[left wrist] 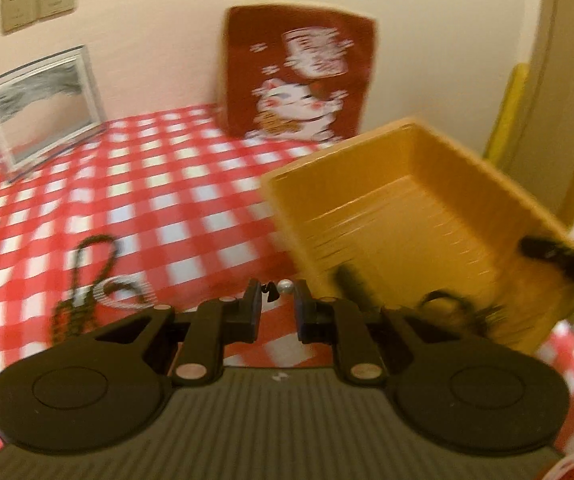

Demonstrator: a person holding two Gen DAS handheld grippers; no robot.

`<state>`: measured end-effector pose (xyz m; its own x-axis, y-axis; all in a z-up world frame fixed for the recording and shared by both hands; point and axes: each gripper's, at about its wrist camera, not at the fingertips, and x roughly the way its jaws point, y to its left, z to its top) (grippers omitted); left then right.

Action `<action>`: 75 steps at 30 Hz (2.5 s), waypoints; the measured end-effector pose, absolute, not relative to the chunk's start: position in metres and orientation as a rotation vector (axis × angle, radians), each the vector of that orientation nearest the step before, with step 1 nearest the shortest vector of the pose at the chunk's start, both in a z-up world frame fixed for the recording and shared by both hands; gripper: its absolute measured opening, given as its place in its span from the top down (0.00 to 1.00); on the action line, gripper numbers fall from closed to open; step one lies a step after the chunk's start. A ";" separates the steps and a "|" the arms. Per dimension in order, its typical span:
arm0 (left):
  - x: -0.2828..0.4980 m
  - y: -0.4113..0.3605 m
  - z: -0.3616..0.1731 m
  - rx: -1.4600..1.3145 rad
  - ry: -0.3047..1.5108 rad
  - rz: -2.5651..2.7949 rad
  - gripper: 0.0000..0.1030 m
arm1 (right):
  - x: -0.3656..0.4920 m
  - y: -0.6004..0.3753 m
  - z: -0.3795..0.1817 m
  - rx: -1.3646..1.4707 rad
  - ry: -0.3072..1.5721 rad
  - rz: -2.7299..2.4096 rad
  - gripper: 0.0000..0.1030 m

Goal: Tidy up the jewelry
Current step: 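Carry the piece with the left tool into the tray and open, then lower the left tool onto the dark bead strand and close on it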

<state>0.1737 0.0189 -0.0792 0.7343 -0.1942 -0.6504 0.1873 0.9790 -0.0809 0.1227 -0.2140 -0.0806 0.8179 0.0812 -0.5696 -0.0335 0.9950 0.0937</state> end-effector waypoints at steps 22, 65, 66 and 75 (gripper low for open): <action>0.202 -0.046 -0.100 -0.047 0.788 -0.340 0.76 | 0.119 -0.215 -0.079 0.083 0.604 0.067 0.95; 0.133 0.116 -0.121 -0.105 0.841 0.163 0.76 | 0.120 -0.216 -0.083 0.083 0.613 0.061 0.95; 0.135 0.119 -0.123 -0.113 0.843 0.164 0.76 | 0.120 -0.216 -0.082 0.084 0.613 0.061 0.95; 0.147 0.122 -0.131 -0.140 0.853 0.139 0.93 | 0.122 -0.216 -0.082 0.082 0.617 0.058 0.95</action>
<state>0.1473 0.1225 -0.1306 0.6495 0.0656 -0.7575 -0.1779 0.9817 -0.0675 0.1218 -0.2164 -0.0825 0.8141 0.0792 -0.5753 -0.0302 0.9951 0.0943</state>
